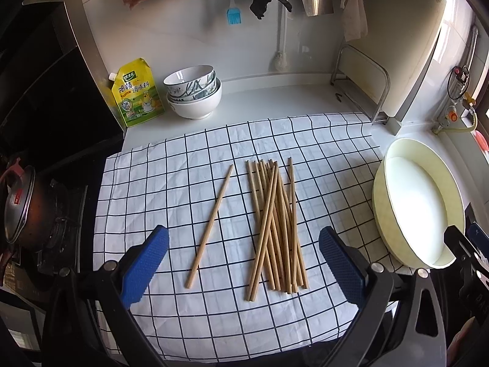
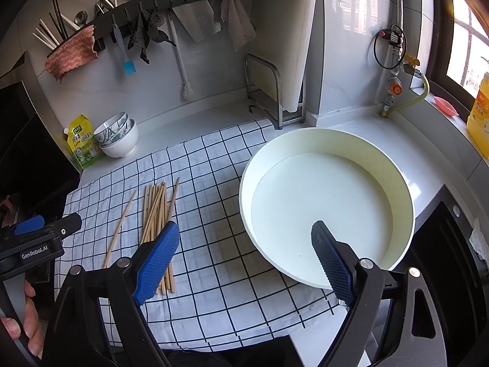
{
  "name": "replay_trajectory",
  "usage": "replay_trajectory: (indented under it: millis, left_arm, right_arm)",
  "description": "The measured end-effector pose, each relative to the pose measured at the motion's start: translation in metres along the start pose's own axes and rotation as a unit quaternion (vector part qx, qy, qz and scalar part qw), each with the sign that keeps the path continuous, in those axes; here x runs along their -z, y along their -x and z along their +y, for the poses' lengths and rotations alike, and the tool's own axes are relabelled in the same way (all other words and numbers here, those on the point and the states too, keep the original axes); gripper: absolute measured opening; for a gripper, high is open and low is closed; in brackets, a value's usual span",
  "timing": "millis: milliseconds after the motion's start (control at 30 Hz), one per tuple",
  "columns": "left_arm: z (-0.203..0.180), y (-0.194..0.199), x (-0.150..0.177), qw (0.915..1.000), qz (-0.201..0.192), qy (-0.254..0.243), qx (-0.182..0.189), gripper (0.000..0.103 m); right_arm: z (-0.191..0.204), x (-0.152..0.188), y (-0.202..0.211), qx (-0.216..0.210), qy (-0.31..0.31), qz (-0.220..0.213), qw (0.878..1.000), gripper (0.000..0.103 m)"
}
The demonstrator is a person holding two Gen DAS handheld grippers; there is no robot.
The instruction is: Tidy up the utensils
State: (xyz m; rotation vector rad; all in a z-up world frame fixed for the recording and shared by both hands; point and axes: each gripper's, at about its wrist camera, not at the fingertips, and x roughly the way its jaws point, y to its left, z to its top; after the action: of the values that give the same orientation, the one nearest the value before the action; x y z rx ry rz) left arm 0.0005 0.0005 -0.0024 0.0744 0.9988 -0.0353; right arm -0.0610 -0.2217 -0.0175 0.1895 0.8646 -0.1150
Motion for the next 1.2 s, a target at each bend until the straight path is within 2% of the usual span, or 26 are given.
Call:
replay_trajectory:
  millis: [1200]
  left_arm:
    - [0.0031,-0.0005,0.0011,1.0000,-0.002,-0.001,-0.003,0.097]
  right_arm:
    - [0.0002,-0.0021,0.0001,0.000,0.002,-0.004,1.000,0.084]
